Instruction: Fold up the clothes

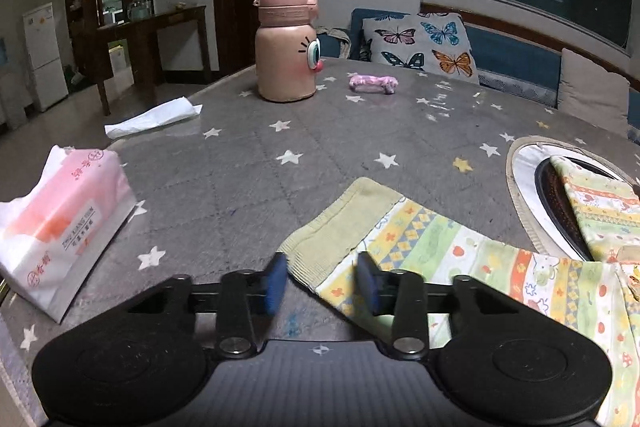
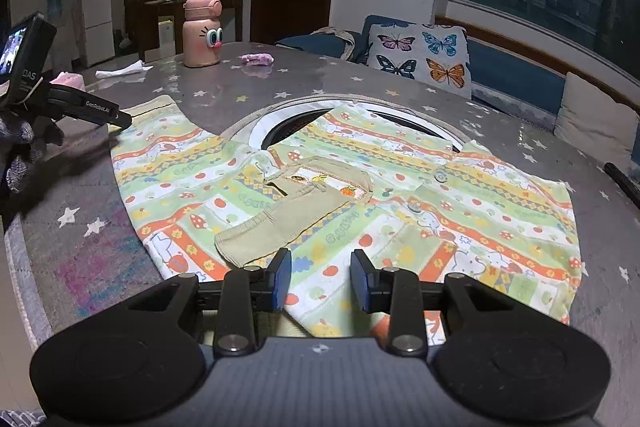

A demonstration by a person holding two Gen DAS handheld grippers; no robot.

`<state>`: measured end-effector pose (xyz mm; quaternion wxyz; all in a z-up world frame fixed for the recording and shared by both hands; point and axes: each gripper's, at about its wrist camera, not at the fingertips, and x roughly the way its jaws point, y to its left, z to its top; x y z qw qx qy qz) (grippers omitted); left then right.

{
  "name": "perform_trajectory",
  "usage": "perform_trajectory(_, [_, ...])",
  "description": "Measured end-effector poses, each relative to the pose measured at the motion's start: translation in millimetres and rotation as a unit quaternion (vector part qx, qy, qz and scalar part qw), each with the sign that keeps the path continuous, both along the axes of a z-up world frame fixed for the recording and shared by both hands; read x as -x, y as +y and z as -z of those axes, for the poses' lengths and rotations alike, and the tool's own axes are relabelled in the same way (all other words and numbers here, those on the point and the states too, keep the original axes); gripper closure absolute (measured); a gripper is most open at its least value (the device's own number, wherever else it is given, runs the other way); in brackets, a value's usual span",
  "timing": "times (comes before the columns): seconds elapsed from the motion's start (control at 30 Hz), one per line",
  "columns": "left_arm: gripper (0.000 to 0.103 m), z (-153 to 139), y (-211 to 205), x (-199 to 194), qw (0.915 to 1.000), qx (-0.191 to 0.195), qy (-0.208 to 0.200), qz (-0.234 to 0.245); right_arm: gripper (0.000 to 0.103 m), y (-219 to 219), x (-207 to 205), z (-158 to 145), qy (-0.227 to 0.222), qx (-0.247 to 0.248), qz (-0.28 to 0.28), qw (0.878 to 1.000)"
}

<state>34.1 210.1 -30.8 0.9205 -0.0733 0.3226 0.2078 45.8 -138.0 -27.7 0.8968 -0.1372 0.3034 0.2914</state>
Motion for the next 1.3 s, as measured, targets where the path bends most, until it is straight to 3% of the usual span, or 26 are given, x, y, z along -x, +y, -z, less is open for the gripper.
perform_trajectory(0.1, [0.093,-2.7,-0.6,1.2,0.9997,0.020,-0.008,0.011,0.071,-4.2,1.6,-0.3,0.002,-0.008,0.007,1.000])
perform_trajectory(0.37, [0.095,-39.9,-39.4,11.7,0.9897,0.088,-0.060,0.096,0.071,-20.3,4.6,-8.5,0.001,-0.031,0.028,0.999])
perform_trajectory(0.5, [0.095,-64.9,-82.4,13.0,0.9733,0.119,-0.090,0.174,0.071,-33.3,2.7,-11.7,0.002,-0.045,0.047,0.998])
perform_trajectory(0.7, [0.095,-88.2,-159.2,5.1,0.9393,0.152,-0.110,0.287,0.071,-66.6,0.8,-14.6,0.001,-0.069,0.095,0.993])
perform_trajectory(0.87, [0.095,-84.8,-221.0,-5.0,0.9131,0.162,-0.098,0.361,0.071,-105.1,-3.9,-16.8,0.008,-0.096,0.147,0.984])
perform_trajectory(1.03, [0.094,-67.3,-254.7,-13.2,0.8976,0.152,-0.066,0.409,0.071,-134.2,-5.6,-17.7,0.011,-0.114,0.185,0.976])
perform_trajectory(1.2, [0.090,-44.7,-270.4,-12.7,0.8924,0.138,-0.032,0.429,0.071,-148.4,-10.3,-16.9,0.025,-0.145,0.205,0.968])
perform_trajectory(1.23, [0.086,-41.8,-271.2,-10.9,0.8874,0.139,-0.030,0.439,0.071,-149.1,-11.2,-16.7,0.028,-0.150,0.207,0.966])
perform_trajectory(1.3, [0.069,-39.7,-267.9,-7.8,0.8877,0.138,-0.026,0.438,0.071,-149.2,-13.2,-16.4,0.034,-0.160,0.207,0.965])
